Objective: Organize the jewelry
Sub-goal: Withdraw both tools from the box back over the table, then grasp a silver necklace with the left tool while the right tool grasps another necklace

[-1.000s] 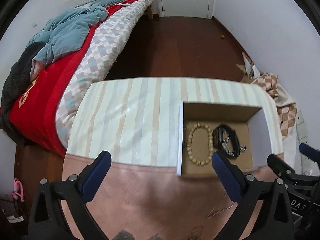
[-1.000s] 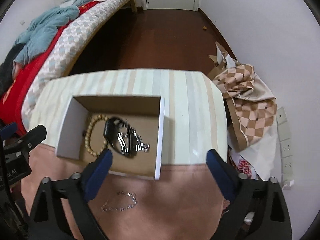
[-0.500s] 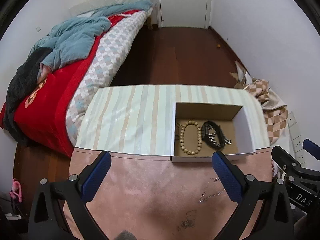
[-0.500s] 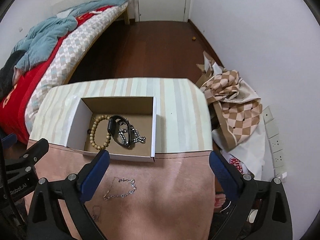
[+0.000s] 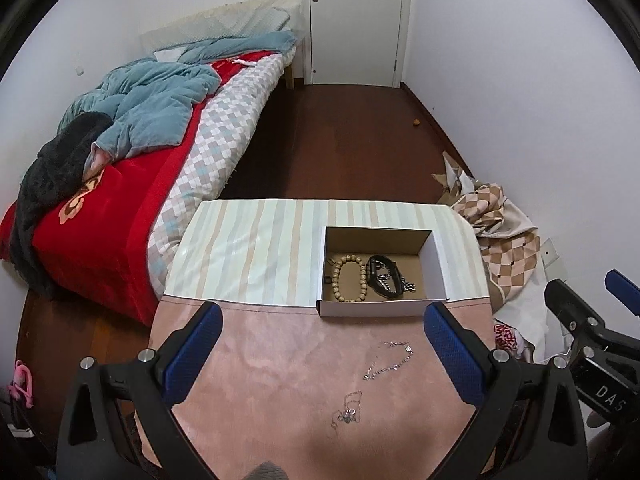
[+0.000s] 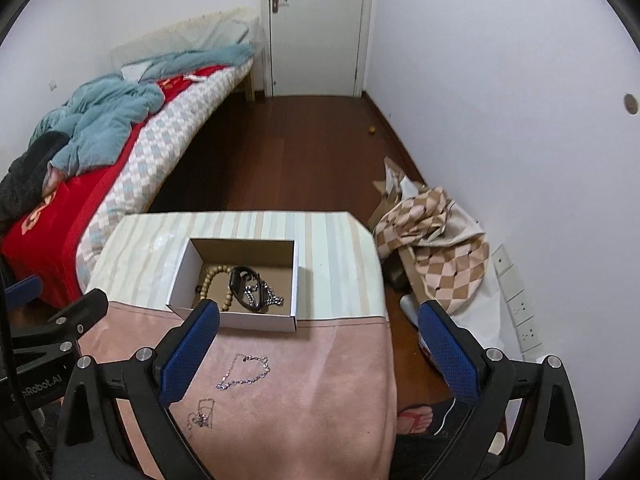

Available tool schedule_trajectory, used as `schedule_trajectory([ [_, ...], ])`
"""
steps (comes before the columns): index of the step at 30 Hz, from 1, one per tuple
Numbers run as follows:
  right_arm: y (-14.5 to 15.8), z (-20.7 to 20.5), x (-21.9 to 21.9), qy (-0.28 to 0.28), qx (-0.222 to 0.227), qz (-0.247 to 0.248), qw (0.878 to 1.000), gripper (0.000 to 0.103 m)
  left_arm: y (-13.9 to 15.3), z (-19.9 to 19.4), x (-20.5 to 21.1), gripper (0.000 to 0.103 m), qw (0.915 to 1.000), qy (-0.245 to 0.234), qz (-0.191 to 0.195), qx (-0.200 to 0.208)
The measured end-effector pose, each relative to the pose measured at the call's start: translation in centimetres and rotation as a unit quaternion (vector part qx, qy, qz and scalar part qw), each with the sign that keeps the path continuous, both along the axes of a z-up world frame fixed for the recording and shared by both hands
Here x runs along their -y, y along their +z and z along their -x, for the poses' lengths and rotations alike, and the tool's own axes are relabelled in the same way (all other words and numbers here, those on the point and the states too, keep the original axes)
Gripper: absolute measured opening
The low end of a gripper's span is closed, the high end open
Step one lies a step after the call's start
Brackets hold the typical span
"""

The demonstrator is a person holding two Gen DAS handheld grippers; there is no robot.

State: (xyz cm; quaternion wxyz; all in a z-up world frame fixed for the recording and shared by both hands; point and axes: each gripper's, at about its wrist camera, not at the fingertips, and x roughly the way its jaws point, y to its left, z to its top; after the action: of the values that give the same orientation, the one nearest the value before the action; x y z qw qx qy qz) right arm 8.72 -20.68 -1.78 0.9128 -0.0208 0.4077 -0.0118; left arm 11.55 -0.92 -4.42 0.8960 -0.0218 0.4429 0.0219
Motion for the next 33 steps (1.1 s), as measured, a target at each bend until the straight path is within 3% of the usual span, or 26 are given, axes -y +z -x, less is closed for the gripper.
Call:
schedule_trajectory([
  [4,1.3,1.6,0.5,-0.001,0.011,-0.013,1.000,0.101,0.3,1.1,-0.1,0.103,1.0000,0.005,-0.003,0.004],
  [8,0.0,2.4,1.0,-0.001,-0.010,-0.030,0.999,0.101,-1.6,1.8,-1.0,0.103,0.9993,0.031,-0.014,-0.014],
  [16,-10.6,1.5,1.7,0.005,-0.104,-0.084,0.991,0.100,-10.8,2.2,-3.7,0.103,0.9898,0.093,-0.060,-0.089],
  [21,-18.1,-1.5,0.6,0.017,-0.155,-0.090,0.984,0.079,-16.6,1.2,-5.6,0.103,0.9783,0.121,-0.074,-0.151],
  [23,-20.2,-2.5,-0.1,0.021,-0.167,-0.091,0.982,0.078,-17.8,0.9,-6.2,0.103,0.9750,0.128,-0.077,-0.164],
  [29,-23.9,-5.1,-2.2,0.029,-0.177,-0.082,0.980,0.075,-19.6,0.0,-7.4,0.103,0.9702,0.139,-0.084,-0.180],
  [32,-25.1,-5.5,-3.3,0.037,-0.184,-0.067,0.980,0.064,-19.7,-0.3,-7.6,0.103,0.9703,0.138,-0.084,-0.180],
  [33,-25.0,-5.3,-3.7,0.042,-0.176,-0.055,0.982,0.056,-19.7,-0.3,-7.6,0.103,0.9704,0.137,-0.085,-0.180],
])
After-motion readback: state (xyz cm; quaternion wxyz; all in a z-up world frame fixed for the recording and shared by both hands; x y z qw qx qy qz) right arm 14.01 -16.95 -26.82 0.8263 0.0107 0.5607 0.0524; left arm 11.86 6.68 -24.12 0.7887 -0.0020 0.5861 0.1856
